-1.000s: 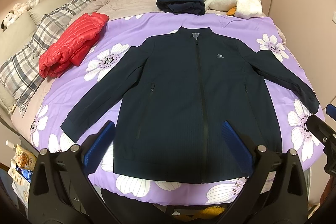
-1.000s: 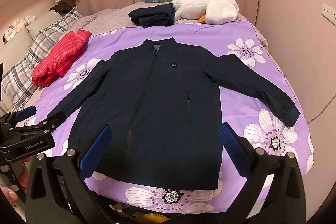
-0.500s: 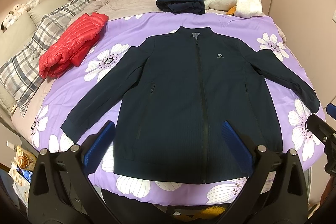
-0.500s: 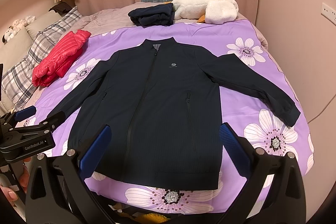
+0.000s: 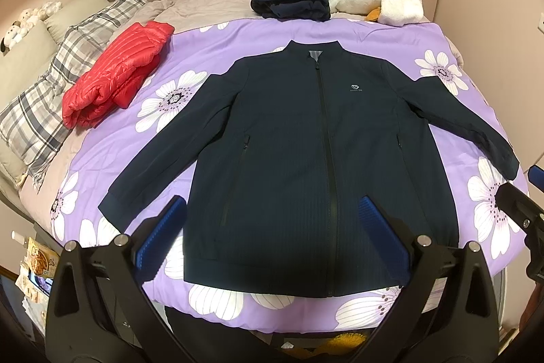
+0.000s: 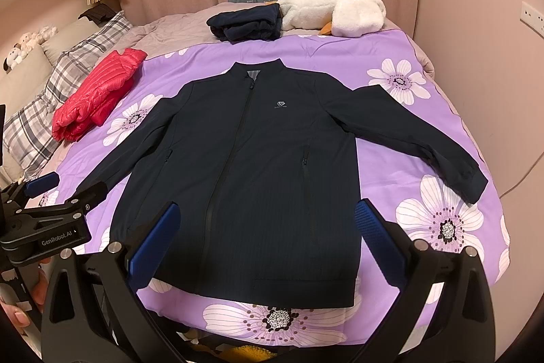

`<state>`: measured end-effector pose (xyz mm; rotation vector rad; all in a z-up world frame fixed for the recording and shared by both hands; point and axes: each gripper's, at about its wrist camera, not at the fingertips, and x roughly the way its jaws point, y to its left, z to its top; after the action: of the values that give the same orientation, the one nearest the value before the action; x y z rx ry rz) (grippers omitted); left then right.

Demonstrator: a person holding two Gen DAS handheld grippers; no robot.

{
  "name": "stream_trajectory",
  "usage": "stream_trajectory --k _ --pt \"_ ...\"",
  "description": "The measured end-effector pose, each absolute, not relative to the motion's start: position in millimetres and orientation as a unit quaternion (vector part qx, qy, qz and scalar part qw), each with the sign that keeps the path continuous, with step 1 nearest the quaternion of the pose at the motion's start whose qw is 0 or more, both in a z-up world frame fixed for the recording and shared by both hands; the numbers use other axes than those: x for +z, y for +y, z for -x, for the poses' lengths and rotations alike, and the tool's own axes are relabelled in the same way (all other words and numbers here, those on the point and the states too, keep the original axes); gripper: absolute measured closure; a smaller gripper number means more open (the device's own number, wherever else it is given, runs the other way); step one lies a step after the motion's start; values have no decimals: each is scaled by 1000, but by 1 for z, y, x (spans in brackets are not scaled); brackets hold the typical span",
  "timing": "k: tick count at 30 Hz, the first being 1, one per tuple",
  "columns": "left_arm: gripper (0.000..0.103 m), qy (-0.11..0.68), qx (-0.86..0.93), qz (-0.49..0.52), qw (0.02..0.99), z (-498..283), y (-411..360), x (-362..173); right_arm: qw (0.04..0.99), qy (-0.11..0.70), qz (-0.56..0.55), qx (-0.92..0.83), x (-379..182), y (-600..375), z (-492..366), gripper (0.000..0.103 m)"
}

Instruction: Fold large clothes

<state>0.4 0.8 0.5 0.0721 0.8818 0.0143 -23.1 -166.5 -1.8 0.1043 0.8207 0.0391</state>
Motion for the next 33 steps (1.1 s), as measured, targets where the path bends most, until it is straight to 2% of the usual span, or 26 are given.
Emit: stream_trajectory --k 33 --pt "2 439 7 -24 898 -2 8 -13 914 402 -59 15 -11 -168 23 1"
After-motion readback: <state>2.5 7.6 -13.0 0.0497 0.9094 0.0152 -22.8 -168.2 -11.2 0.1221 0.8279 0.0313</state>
